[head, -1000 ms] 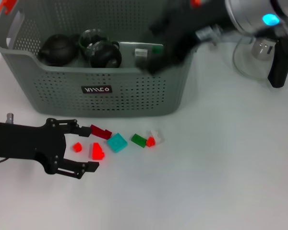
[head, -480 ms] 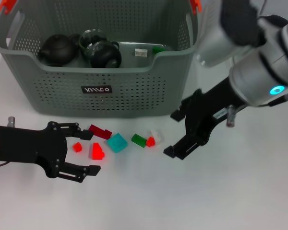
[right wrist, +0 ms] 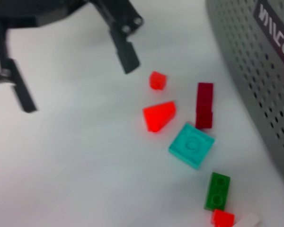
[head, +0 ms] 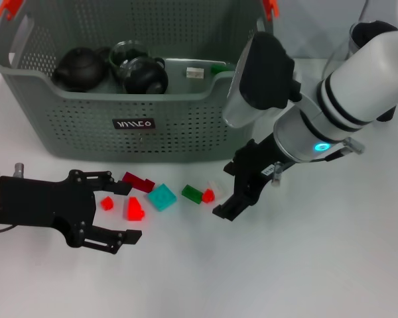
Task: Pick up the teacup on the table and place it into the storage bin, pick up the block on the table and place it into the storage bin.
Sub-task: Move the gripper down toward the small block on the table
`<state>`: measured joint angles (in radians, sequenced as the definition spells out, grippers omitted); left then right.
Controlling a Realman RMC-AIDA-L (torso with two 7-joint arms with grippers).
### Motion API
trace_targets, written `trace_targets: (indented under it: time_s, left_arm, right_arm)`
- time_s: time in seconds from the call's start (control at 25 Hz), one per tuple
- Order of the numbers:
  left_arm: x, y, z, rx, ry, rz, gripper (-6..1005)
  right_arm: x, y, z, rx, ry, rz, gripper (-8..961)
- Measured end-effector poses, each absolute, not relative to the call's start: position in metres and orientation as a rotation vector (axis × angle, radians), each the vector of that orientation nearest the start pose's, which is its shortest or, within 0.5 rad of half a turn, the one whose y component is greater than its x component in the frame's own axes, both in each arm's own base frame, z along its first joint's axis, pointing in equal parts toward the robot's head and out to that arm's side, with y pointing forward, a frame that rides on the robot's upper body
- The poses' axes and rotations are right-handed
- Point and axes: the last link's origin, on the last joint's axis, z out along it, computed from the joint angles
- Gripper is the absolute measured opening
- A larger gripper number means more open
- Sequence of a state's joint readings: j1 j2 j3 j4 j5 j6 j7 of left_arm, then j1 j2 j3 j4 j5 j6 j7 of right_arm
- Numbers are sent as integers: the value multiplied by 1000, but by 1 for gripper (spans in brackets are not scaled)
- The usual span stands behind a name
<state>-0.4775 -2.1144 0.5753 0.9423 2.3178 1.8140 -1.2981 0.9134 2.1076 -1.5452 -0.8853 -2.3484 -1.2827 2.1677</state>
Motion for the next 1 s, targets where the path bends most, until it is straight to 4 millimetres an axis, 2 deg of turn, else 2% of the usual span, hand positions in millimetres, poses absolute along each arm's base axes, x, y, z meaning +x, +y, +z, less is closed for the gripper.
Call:
trace_targets:
  time_s: [0.24, 1.0]
  left_arm:
    - [-278, 294, 27, -2929, -382, -394, 903]
    - [-278, 294, 26, -2923, -372, -393, 903]
  right_arm:
    - [127, 379, -110, -2963, 275, -428, 946]
    - [142, 385, -130, -2905, 273, -327, 947]
